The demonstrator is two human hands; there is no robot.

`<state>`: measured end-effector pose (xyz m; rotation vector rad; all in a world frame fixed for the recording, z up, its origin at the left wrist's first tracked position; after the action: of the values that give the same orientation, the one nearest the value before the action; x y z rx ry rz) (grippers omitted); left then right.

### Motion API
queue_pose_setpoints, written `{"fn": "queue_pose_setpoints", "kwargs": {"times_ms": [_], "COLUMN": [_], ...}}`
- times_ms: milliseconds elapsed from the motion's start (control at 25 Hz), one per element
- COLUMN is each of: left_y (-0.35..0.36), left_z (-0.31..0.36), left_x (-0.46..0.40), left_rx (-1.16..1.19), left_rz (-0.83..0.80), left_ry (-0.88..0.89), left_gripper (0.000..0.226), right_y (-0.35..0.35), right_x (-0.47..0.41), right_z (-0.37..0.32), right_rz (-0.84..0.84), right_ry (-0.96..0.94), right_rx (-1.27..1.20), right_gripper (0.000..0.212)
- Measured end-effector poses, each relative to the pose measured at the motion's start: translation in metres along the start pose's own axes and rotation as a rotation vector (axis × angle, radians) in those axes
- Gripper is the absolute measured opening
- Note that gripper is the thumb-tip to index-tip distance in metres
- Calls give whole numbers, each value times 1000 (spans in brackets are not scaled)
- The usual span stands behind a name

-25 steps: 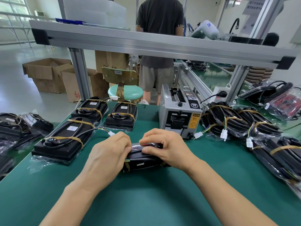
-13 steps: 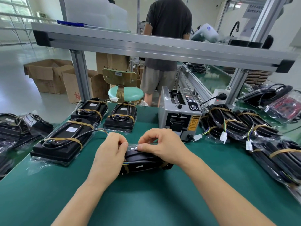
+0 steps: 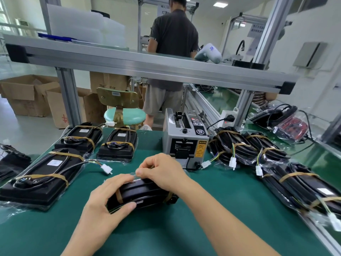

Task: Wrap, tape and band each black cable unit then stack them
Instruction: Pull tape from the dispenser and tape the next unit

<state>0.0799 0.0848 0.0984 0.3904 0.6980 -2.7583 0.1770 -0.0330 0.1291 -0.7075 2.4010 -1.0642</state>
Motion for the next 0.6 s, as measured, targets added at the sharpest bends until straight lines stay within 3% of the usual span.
{"fn": "queue_pose_setpoints", "kwargs": {"times_ms": [120, 200, 320, 440, 600], "left_y": [0, -4, -10, -3, 6], "left_z": [2, -7, -15, -9, -6], "left_x": [-5, -8, -1, 11, 14], "left_rx": [43, 71, 83, 35, 26], "left_rz": [-3, 13, 148, 260, 282], "left_ry": [-1, -45, -87, -35, -13], "left_gripper": [67, 71, 70, 70, 73], "right_y": [1, -22, -72, -75, -66], "right_x": [3, 7, 29, 51, 36], "right_z": [-8, 0, 71, 136, 152], "right_rz": [39, 222, 571, 707, 814], "right_ry": [-87, -97, 172, 468, 509], "right_rx": [104, 105, -91, -273, -405], "right_gripper": [24, 32, 29, 19, 15]}}
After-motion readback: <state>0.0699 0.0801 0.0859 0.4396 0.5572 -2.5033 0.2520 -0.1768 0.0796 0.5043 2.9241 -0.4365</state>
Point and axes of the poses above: each hand's wrist, its own x-axis away from the middle knuckle, its own y-axis out of the palm, z = x × y, the point moved 9 cm from there along -x, towards the middle knuckle, and after that the axes turned 11 degrees about -y, right-handed, at the moved point
